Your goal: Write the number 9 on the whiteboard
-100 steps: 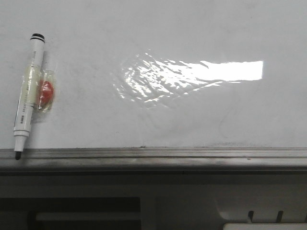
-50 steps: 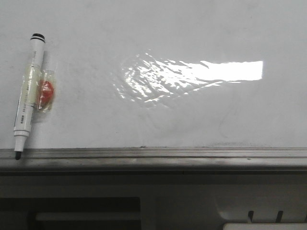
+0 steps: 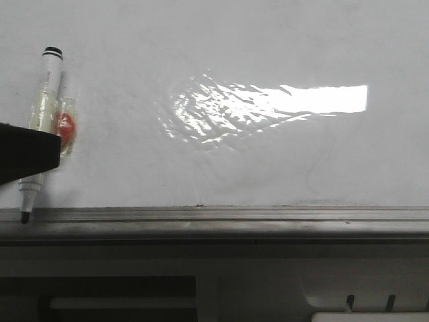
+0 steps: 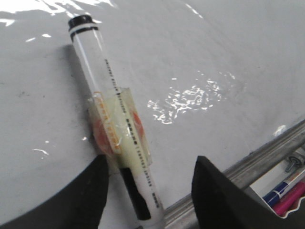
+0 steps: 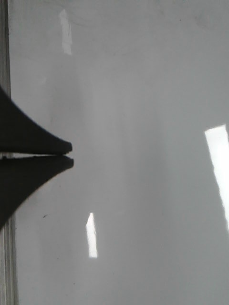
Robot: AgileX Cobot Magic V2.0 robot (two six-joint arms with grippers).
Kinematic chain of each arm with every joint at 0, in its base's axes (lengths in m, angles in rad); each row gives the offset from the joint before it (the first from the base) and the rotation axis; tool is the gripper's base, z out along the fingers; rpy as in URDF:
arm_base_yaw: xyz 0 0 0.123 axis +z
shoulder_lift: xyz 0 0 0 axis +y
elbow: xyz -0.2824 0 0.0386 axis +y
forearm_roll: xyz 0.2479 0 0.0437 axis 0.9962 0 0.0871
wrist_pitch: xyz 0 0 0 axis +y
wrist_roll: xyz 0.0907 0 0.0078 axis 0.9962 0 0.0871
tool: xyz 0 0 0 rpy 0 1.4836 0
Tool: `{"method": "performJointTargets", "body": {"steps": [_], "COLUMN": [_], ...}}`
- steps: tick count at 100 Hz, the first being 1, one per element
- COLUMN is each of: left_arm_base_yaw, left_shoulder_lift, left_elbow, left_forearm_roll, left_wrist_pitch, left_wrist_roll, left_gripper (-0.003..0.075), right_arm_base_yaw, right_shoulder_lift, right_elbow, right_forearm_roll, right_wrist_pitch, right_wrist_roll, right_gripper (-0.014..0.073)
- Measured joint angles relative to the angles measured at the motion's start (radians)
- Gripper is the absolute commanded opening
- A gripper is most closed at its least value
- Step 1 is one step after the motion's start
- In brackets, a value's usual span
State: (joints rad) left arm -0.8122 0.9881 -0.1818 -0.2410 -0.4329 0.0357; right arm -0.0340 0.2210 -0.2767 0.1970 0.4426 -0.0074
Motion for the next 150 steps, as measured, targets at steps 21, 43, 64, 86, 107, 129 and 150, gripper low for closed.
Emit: {"method": "performJointTargets", "body": {"steps": [21, 43, 64, 86, 107, 129, 150], "left_arm_base_yaw": [-0.007, -0.013, -0.014, -0.013, -0.011, -0.011, -0.011], "left_shoulder_lift": [0.099, 0.136, 0.141, 0.133, 0.072, 0.057, 0.057], "left_elbow": [-0.008, -0.011, -0.011, -0.009, -0.011, -0.013, -0.013], "left_forearm_roll": [-0.091, -0.148, -0.152, 0.044, 0.398, 0.614, 0.676], "left_wrist_pitch": [-0.071, -0.114, -0.115, -0.106, -0.223, -0.252, -0.252], "left_wrist_roll": [-0.044, -0.048, -0.048, -0.048, -0.048, -0.048, -0.048], "left_gripper": [0.0331, 0.0070, -0.0020, -0.0020, -0.0020, -0.0020, -0.0020], "right_arm_base_yaw": [0.000, 0.000, 0.101, 0.291, 0.546, 0.772, 0.875], "right_shoulder_lift": [0.000, 0.000, 0.025, 0.172, 0.361, 0.584, 0.773], "right_elbow": [0.000, 0.000, -0.012, -0.119, -0.272, -0.415, -0.517], "right_forearm_roll": [0.000, 0.029, 0.051, 0.100, 0.177, 0.181, 0.181], "right_wrist_pitch": [0.003, 0.005, 0.050, 0.122, 0.124, 0.060, 0.044], "right_wrist_roll": [0.000, 0.000, 0.000, -0.095, -0.243, -0.281, -0.281], "right_gripper": [-0.0069, -0.0069, -0.0069, -0.0065, 0.0140, 0.0318, 0.0318]}}
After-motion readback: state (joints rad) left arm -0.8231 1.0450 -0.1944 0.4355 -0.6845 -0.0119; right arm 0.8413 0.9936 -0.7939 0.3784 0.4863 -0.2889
